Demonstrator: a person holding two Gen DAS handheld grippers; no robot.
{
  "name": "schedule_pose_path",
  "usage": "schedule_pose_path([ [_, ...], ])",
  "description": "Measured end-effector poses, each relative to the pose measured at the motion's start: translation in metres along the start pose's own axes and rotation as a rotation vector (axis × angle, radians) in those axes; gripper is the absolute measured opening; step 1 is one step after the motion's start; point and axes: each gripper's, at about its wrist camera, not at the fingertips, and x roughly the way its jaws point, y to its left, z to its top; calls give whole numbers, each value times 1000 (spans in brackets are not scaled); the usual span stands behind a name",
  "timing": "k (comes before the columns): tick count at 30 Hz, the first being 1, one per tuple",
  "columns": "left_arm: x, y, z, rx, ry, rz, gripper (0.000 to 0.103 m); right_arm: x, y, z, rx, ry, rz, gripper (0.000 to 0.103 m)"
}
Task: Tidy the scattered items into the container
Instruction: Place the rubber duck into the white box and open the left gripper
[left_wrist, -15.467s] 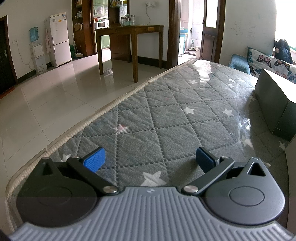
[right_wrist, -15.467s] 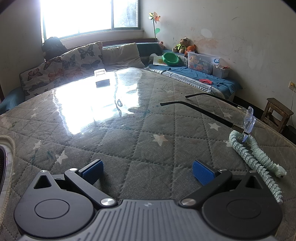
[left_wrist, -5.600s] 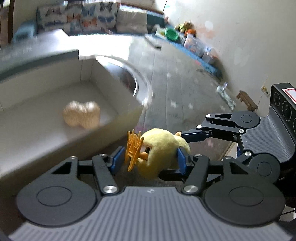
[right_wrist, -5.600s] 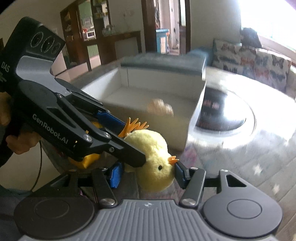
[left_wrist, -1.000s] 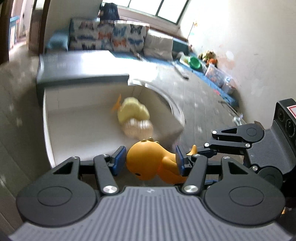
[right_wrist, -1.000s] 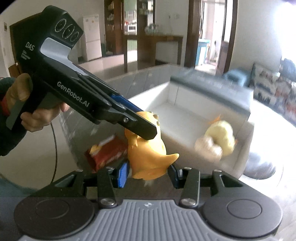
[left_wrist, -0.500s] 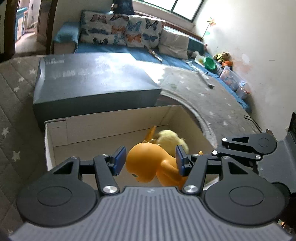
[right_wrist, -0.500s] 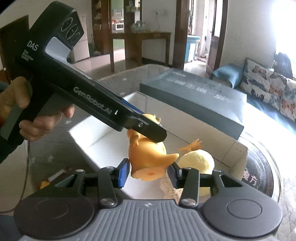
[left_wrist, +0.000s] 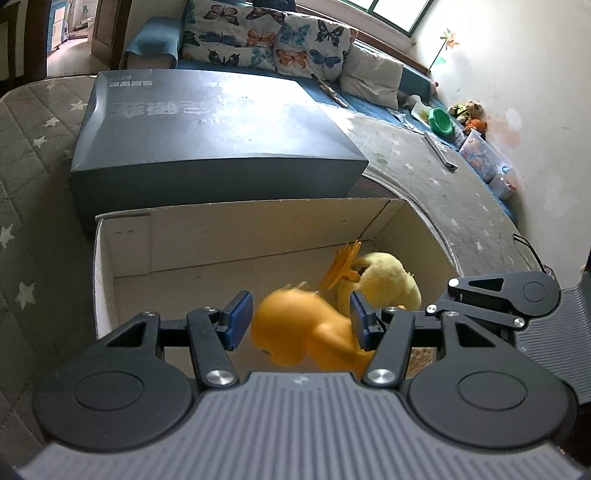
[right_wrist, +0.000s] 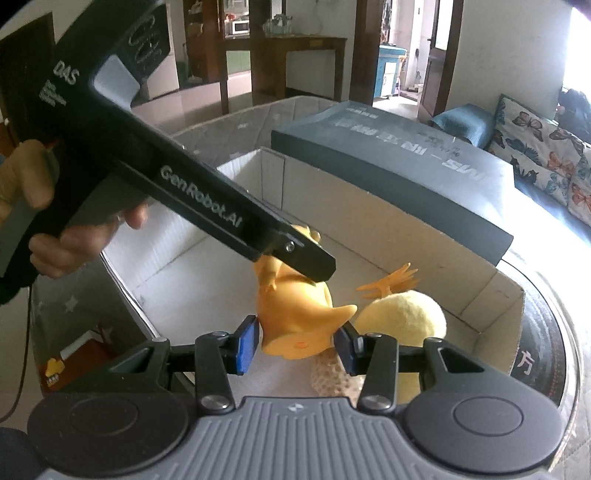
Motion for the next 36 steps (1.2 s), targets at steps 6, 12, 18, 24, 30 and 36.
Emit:
schedule_pose_path([
  [6,-5,1,-2,0,-7,11,57,2,-1,-3,11,8,-5,46],
  [12,-20,-6,-5,18,-35,14,57,-3,-1,-4,17,-1,-14,48],
  [18,-43,-16,-10,43,-70,16,57,-17,2,-3,16,-38,-22,54],
  [24,-79,-25,-27,82,-118,27,57,-53,20,-8,-17,-117,-17,61],
  [30,-114,-24,-62,93,-139,42,57,-84,46,-22,-67,-167,16,67],
  [36,-126,-15,-95,91,-100,67,58,-82,83,-38,-91,-119,116,77],
])
